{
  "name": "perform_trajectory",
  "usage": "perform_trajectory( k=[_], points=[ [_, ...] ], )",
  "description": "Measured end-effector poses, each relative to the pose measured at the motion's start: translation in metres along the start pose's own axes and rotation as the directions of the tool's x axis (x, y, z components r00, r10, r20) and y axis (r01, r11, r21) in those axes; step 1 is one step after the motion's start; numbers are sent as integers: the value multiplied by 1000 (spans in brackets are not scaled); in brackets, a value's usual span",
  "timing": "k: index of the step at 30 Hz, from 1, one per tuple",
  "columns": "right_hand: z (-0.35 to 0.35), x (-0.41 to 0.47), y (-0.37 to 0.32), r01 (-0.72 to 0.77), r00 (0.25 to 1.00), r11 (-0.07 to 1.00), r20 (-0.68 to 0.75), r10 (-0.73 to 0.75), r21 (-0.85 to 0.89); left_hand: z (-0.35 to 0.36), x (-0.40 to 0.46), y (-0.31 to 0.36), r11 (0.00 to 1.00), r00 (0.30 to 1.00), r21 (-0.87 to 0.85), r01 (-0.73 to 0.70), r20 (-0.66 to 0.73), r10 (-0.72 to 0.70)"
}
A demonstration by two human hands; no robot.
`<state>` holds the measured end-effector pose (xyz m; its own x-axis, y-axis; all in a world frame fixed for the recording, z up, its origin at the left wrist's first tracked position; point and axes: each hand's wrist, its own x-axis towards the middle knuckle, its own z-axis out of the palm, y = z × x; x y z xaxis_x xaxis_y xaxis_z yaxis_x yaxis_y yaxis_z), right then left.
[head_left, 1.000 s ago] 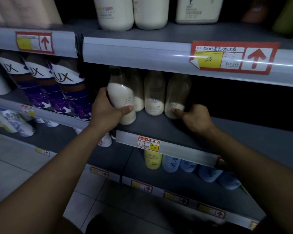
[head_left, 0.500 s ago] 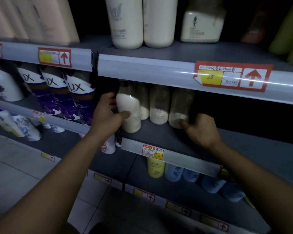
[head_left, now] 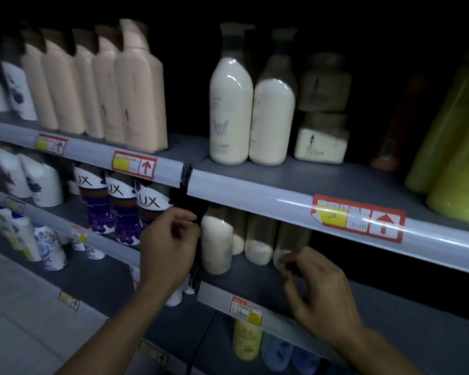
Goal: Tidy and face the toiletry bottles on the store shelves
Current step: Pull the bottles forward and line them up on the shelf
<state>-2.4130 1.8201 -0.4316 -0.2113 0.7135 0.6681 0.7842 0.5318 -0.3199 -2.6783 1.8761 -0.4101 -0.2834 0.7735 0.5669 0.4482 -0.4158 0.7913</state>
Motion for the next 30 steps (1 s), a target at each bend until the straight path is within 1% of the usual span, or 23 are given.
perform_trajectory(
  k=[2,4,5,8,10,13,16,19,22,23,26,30],
  points=[
    [-11,8,-16,127,992,991,-25,-127,32,-4,-1,8,990,986,-36,-133,-110,129],
    [-25,17,-36,205,973,977,-122,-195,67,-8,1,17,967,954,-60,-246,-194,230],
    [-33,22,-47,225,961,971,-182,-207,81,-10,4,23,955,937,-63,-289,-222,269],
    [-57,36,-76,195,936,975,-316,-154,103,-13,18,42,933,908,-59,-356,-259,330],
    [-70,51,-87,147,937,988,-329,-120,57,-11,29,55,930,903,-72,-362,-275,330],
    [-85,80,-90,29,959,999,-284,-23,17,-5,45,73,921,902,-122,-370,-287,324],
    [-94,111,-84,-162,966,986,-208,151,-36,5,58,85,925,923,-146,-352,-219,317],
    [-97,143,-72,-319,945,943,-116,307,-100,19,68,85,924,922,-111,-366,-175,344],
    [-91,170,-57,-452,890,883,1,455,-126,34,78,82,953,949,-36,-300,-114,294],
    [-88,176,-52,-478,876,870,11,483,-125,38,80,83,962,957,0,-274,-99,273],
    [-72,194,-35,-512,859,855,-29,512,-77,47,87,90,966,969,120,-227,-69,237],
    [-52,215,-22,-549,835,830,21,550,96,55,94,96,980,990,150,-131,-36,137]
  ],
)
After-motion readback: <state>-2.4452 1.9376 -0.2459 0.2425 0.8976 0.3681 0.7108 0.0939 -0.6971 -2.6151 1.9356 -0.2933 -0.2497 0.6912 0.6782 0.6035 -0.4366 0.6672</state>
